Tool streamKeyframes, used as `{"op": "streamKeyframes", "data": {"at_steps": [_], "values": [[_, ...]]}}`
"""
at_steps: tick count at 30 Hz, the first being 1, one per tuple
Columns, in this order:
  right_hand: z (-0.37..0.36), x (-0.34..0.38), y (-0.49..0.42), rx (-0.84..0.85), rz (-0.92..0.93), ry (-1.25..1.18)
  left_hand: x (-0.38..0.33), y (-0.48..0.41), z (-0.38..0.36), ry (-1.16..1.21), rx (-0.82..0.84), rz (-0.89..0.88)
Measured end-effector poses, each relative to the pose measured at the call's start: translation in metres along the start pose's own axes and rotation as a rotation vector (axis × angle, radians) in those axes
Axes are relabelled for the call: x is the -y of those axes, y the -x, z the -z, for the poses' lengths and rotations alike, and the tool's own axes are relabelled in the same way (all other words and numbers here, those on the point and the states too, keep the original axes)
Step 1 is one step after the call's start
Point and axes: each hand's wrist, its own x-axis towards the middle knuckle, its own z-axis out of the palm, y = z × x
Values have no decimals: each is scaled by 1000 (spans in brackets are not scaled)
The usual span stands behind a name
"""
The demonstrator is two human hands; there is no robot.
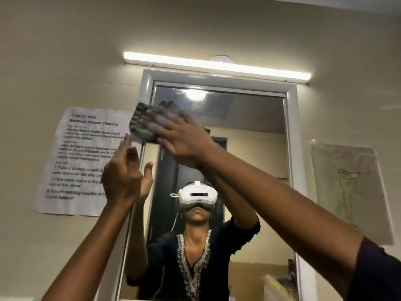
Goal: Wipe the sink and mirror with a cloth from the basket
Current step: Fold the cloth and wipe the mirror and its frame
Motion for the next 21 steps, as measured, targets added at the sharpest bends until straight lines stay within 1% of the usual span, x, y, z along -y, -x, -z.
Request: {"op": "streamKeyframes", "data": {"at_steps": [1, 2, 4, 6, 8, 9, 10, 11, 12, 13, 15, 16, 17, 18, 19, 20, 21], "values": [[4, -18, 1, -19, -61, -6, 2, 0, -1, -40, -5, 5], [7, -39, 4, -47, -162, -2, 3, -1, -2, -75, -6, 5], [14, -80, 23, -126, -426, 22, 5, -1, -3, -102, 0, -5], [16, -105, 55, -211, -662, 19, 7, -1, -5, -101, -6, -5], [15, -101, 81, -245, -885, -34, 6, -1, -8, -91, -11, 4], [13, -87, 87, -267, -959, -51, 5, 0, -9, -85, -12, 7], [8, -66, 89, -287, -976, -63, 4, 1, -9, -83, -14, 5], [3, -39, 89, -292, -936, -84, 3, 2, -10, -83, -17, 5], [-1, -8, 87, -279, -836, -107, 3, 2, -9, -83, -19, 11], [-4, 23, 88, -238, -680, -121, 2, 1, -8, -78, -22, 21], [-9, 76, 98, -83, -318, -92, 2, 1, -4, -58, -28, 20], [-11, 88, 104, -8, -184, -47, 2, 0, -3, -38, -22, 9], [-12, 87, 109, 40, -97, -8, 2, 0, -1, -13, -14, -1], [-11, 76, 112, 51, -54, 12, 3, 0, 1, 11, -3, -8], [-10, 60, 113, 34, -56, 12, 4, 0, 1, 30, 11, -13], [-6, 41, 115, -8, -101, -6, 5, 0, 2, 43, 22, -20], [-4, 17, 116, -61, -192, -15, 7, 0, 1, 56, 30, -26]]}}
